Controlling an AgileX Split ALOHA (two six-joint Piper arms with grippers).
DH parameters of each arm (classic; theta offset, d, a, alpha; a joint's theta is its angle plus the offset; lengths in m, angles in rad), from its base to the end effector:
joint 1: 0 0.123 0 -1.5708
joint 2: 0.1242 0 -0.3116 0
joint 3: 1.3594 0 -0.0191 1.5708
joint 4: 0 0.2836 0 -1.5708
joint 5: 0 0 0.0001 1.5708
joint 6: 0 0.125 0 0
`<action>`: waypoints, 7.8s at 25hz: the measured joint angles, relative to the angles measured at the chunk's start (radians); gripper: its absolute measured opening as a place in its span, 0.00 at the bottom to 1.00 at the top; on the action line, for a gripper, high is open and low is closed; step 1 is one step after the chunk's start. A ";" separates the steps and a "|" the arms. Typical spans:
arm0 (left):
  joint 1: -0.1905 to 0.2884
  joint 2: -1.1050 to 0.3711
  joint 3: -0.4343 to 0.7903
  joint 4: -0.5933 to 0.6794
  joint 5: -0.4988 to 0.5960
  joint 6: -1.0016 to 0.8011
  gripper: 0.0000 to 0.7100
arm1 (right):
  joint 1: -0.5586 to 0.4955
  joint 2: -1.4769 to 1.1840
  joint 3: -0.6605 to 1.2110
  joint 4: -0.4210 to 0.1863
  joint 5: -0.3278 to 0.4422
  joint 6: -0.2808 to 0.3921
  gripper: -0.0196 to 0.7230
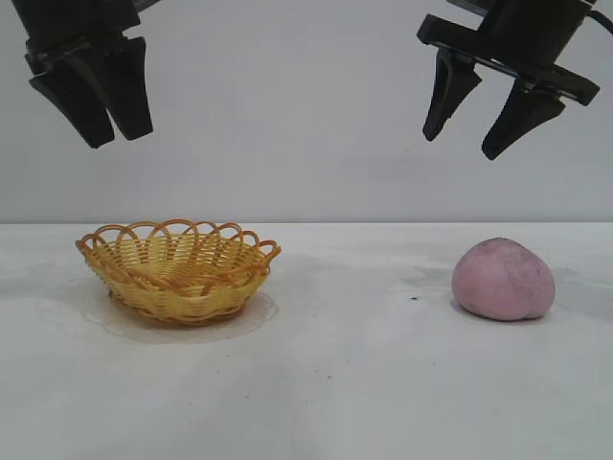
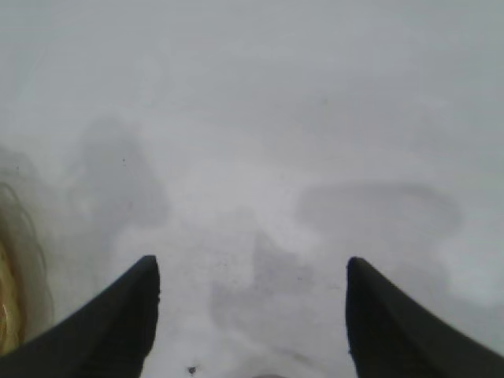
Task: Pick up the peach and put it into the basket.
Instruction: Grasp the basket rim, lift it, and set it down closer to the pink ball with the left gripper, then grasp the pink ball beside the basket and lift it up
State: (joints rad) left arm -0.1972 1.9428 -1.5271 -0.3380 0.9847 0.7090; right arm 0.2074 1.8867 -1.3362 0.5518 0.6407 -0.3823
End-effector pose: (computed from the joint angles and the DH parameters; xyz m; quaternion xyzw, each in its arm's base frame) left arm 0.4410 -0.1233 0.2083 0.3612 0.9115 -0.1140 0.1607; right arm 0.4383 0.1323 0.1935 -0.1048 0.9465 0.1887 0.2399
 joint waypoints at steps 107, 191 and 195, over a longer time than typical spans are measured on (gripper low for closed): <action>-0.027 -0.048 0.007 0.335 0.193 -0.647 0.73 | 0.015 0.000 0.000 0.003 0.034 -0.049 0.59; 0.222 -1.962 1.037 0.252 0.136 -0.575 0.73 | 0.160 -0.076 0.000 -0.404 0.386 0.206 0.52; 0.222 -1.962 1.037 0.252 0.136 -0.575 0.73 | 0.187 -0.027 0.000 -0.427 0.386 0.277 0.52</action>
State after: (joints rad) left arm 0.0251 -0.0194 -0.4900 -0.0860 1.1206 0.1343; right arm 0.3941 1.8599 -1.3363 0.1245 1.0269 -0.1051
